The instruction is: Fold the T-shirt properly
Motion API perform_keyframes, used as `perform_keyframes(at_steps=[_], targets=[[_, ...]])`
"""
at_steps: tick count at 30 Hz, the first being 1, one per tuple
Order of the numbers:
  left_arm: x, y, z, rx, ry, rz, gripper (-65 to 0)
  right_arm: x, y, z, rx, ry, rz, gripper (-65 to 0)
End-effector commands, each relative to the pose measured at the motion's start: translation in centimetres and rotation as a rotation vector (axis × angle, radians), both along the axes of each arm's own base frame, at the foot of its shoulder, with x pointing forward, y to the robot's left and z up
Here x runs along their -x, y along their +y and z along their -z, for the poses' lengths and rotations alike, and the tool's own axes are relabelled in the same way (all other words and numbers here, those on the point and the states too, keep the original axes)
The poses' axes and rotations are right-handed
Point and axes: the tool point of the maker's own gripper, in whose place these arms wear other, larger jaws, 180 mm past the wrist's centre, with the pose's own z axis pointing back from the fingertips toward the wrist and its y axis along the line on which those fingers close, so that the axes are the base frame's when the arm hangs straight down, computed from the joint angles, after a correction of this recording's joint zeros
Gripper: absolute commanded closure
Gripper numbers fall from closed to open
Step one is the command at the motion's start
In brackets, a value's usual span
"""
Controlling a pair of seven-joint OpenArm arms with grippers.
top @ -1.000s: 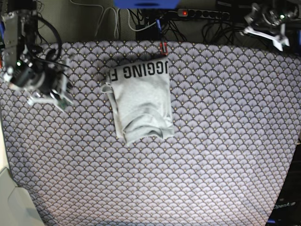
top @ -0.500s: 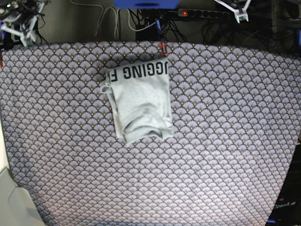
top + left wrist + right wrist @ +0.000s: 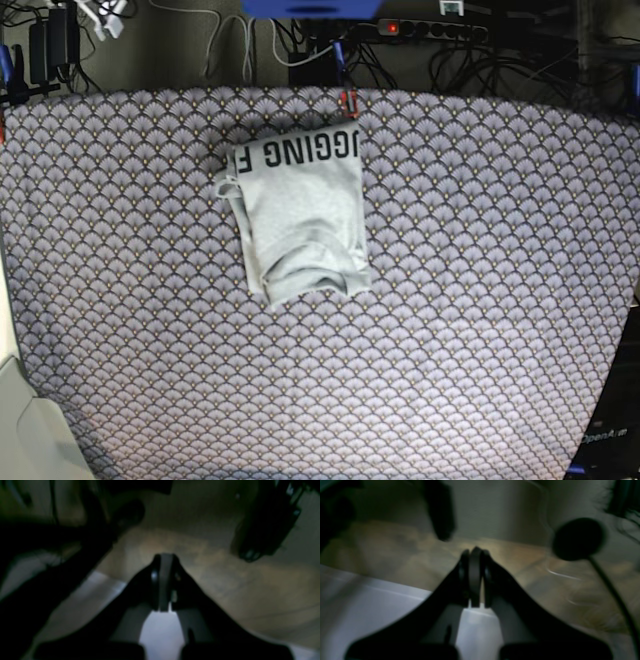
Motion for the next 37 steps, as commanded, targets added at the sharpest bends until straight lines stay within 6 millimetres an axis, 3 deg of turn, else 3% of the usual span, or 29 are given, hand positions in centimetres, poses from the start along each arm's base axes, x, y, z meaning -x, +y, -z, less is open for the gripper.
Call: perform_keyframes(at_steps=[1,6,7,9,16,22,25,37], targets=[[0.6,0.4,0.3,-0.025,0.011,0.033,-0.1,0.4,-0.3,0.0,-0.010,0.000,0.002,0.0],[0.3,2.3,2.4,-0.105,0.028,0.106,-0.1,1.1,6.2,1.7,-0.123,0.009,-0.046,0.0],[-0.2,2.7,2.6,-0.119,0.018,0.123,-0.1,1.6,6.4,2.3,-0.072,0.017,-0.046,0.0],[-1.0,3.2,2.8,-0.137,-0.003,0.154,-0.1,0.6,6.9,3.6,0.041,0.004,-0.061,0.0],[-4.3,2.8,3.1,-0.137,-0.080,0.178,-0.2,-2.7,4.8,4.6,0.350,-0.108,-0.017,0.0],[-5.0,1.2,4.4,0.009,-0.096,-0.019,-0.6,-1.9,2.3,4.3,0.479,-0.169,-0.016,0.0],[-4.1,1.5,4.7,0.046,-0.080,-0.062,-0.6,-1.7,1.7,4.2,0.520,-0.173,-0.020,0.0],[-5.2,1.8,4.7,0.056,-0.095,-0.058,-0.9,-0.9,4.6,4.7,0.482,-0.155,-0.009,0.0]])
